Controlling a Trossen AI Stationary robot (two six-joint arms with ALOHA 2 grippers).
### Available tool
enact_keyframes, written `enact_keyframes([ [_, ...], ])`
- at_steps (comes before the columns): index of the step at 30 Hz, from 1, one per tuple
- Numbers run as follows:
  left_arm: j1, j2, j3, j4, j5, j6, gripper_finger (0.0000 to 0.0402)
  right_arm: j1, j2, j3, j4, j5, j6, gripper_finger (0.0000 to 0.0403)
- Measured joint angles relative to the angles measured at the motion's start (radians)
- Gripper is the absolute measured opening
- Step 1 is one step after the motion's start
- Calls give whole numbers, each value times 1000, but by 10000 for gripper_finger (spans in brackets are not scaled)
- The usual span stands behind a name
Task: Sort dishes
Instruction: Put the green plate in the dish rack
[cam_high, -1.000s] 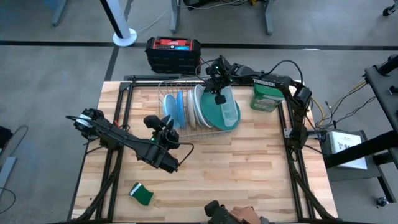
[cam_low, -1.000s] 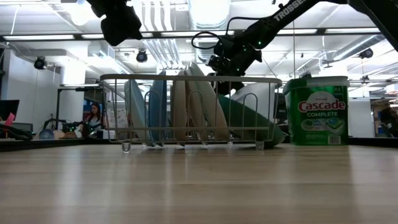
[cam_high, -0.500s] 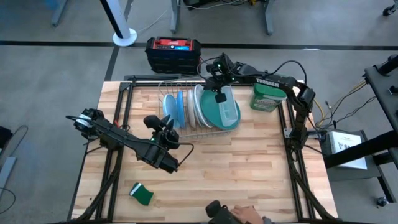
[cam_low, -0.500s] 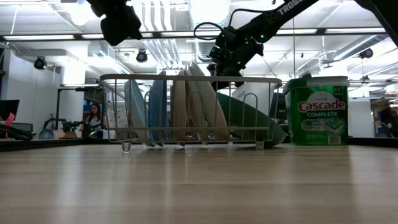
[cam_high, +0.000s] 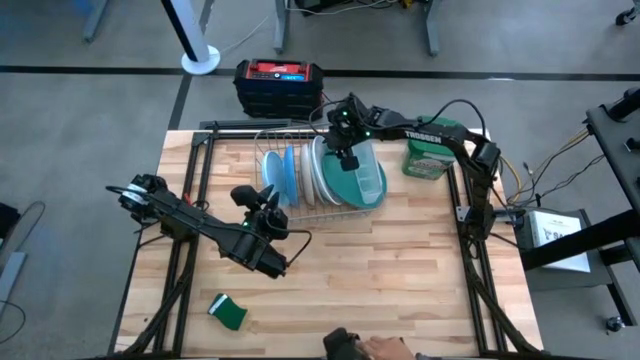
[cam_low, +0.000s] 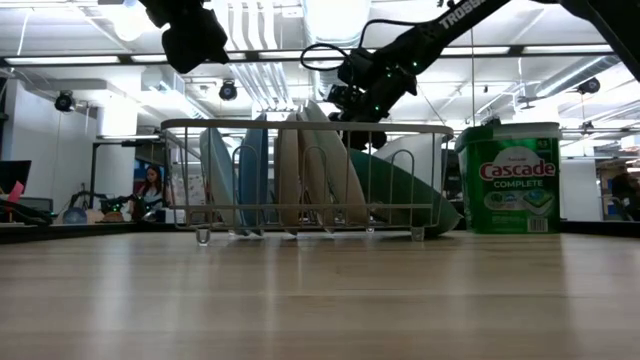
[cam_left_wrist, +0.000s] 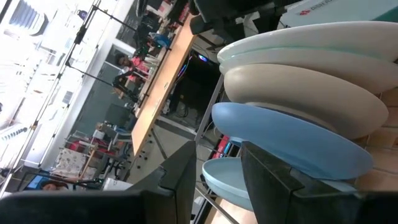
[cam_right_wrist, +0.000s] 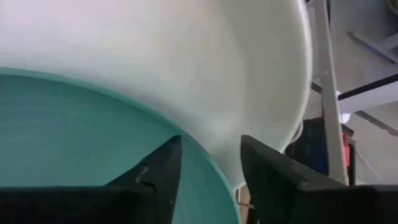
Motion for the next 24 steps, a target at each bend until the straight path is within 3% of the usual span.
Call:
enact_keyframes([
  [8,0,0,0,-2,0,0,116,22,0,2,-21,13,-23,185],
  [24,0,0,0,0,0,0,116,56,4,3,-54,8,-96,130],
])
